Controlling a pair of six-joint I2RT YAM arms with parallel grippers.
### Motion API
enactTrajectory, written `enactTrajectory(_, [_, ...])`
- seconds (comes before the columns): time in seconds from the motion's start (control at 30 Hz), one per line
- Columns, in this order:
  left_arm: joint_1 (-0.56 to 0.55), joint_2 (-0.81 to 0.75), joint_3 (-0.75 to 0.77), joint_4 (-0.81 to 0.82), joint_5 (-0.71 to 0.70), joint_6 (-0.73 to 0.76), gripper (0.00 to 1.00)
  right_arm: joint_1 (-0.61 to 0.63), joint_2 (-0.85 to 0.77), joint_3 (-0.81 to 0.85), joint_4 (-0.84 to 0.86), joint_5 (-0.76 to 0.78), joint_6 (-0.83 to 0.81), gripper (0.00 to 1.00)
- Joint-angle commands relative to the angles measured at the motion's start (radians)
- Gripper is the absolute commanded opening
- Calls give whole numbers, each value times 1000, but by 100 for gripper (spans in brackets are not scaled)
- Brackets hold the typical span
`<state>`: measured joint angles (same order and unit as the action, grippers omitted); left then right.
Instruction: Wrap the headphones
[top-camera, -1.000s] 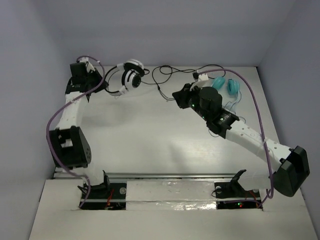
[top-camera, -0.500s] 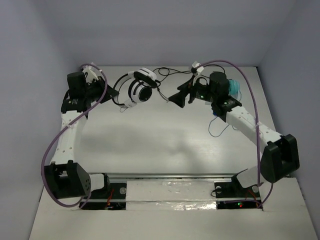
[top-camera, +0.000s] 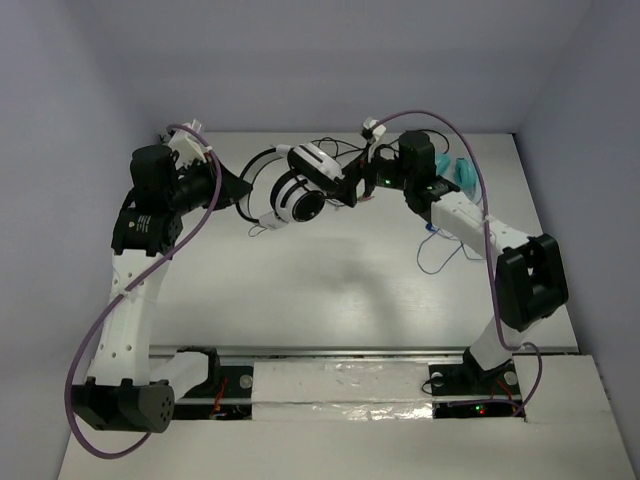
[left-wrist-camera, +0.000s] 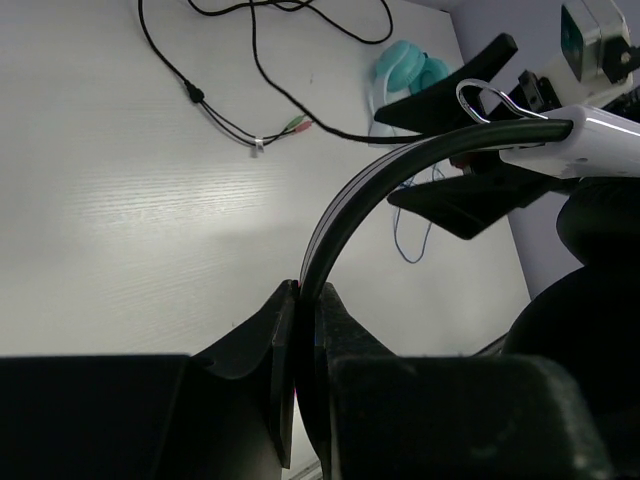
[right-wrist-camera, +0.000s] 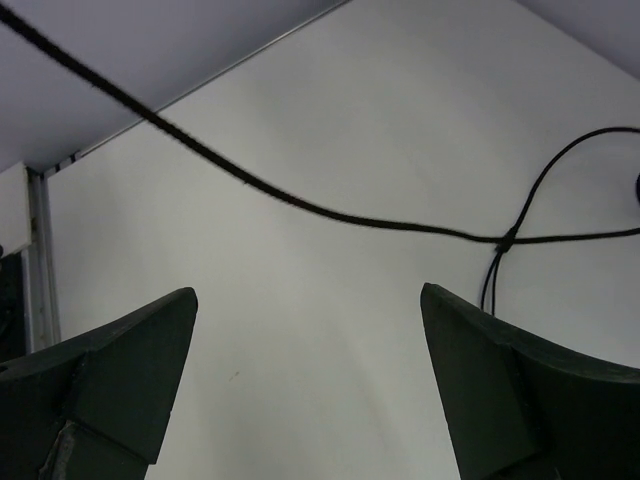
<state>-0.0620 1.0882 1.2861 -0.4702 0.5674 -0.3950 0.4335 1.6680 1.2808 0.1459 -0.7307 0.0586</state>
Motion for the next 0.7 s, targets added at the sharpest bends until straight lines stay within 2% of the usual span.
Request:
enactTrajectory(0.0, [-18, -25, 79, 18, 25, -39, 0, 4, 21, 98, 49, 43, -26, 100])
enactTrajectory(0.1, [-39, -31, 99, -2, 31, -44, 0, 4, 29, 123, 49, 37, -48, 100])
enactTrajectory(0.27, [-61, -34, 137, -11, 31, -62, 0, 22, 99, 206, -20, -125, -74, 100])
enactTrajectory(0.37, [-61, -28, 157, -24, 25, -59, 0, 22, 102, 167, 139, -214, 12, 100])
enactTrajectory(0.6, [-70, -21, 174, -21, 26, -62, 0, 22, 212, 239, 208, -289, 104, 100])
enactTrajectory(0.67, [-70, -16, 159, 24, 75, -82, 0, 22, 236, 236, 245, -302, 156, 96])
